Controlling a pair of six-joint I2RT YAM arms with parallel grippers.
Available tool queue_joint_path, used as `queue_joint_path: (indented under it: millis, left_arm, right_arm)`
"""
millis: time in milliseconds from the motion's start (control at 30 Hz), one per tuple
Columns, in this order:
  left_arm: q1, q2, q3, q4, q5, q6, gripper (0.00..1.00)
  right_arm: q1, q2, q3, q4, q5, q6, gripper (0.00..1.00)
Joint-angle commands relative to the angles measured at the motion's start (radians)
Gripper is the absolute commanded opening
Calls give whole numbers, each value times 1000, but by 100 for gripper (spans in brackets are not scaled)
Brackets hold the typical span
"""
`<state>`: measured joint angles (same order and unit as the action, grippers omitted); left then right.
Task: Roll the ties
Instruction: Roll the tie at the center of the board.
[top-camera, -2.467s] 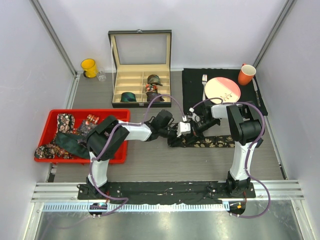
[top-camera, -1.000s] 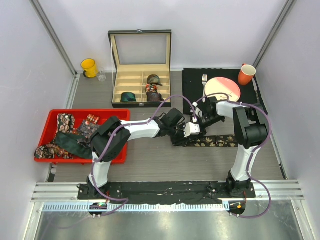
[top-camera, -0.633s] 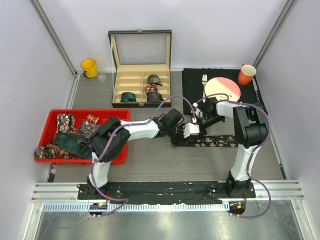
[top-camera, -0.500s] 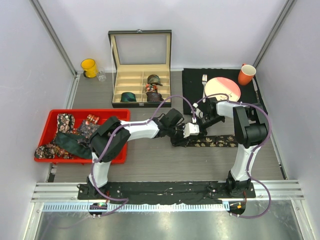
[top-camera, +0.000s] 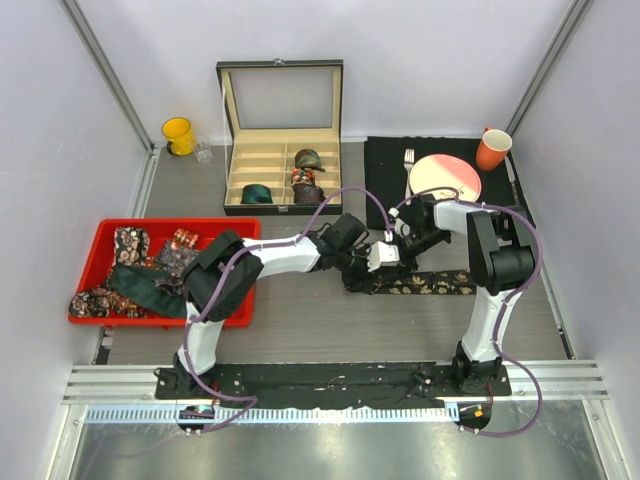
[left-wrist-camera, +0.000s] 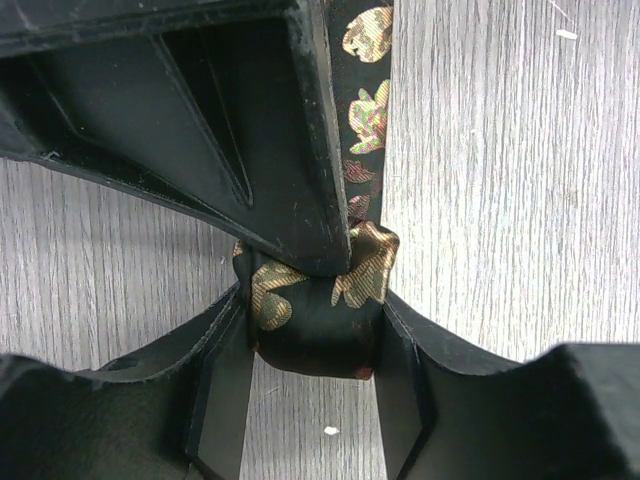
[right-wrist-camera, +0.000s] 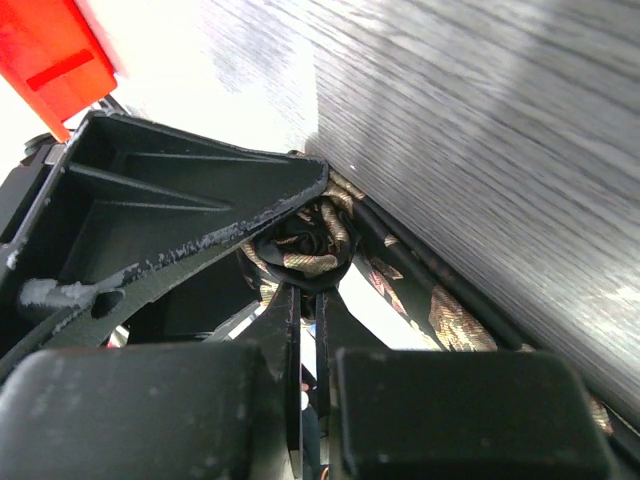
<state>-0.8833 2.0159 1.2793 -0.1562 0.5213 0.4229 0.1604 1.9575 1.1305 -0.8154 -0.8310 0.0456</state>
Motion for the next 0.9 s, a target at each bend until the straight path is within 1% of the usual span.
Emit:
queue_joint_path:
  millis: [0,33,133,233,333,367,467,533,600,667,700,767,800,867]
  left_arm:
    - [0,34,3,-55,25,4,44]
    - [0,23,0,-55,25,8,42]
    - [0,1,-12,-81,2,19,28]
    - [0,-46,-44,-112,-29,36,18]
    - [0,-85,-74,-149,-102,40,17]
    - [0,-92,-71,-185,-150,46,17]
    - [0,-112,-74,-244,-225,68,15]
    - [0,-129,-84,-266,-241,85,15]
    - [0,-138,-78,-302,-256,88,15]
    - [0,-135,-64,-356,-248,102,18]
    - [0,-143,-64,-356,-256,97,23]
    - [0,-158,-84,-342,-250,100,30]
    - [0,-173,-93,-330,-242,97,37]
    - [1,-187,-123,-290,-222,93,43]
  right_arm:
    - [-4,78,-20,64,412,-47,1]
    - [-2,80,-18,62,417,-47,1]
    - [-1,83,-11,59,412,-47,1]
    - [19,87,-11,67,359,-26,1]
    - [77,84,-9,108,326,8,1]
    - [88,84,-9,117,319,16,1]
    - [119,99,-18,174,296,49,1]
    - [123,109,-26,188,276,60,1]
    - [126,118,-34,205,268,54,1]
    - [123,118,-64,254,161,48,1]
    - [123,113,-83,280,161,63,1]
    - [139,118,-112,326,168,89,1]
    - [143,122,-112,329,176,89,1]
    - [148,130,-112,346,191,96,1]
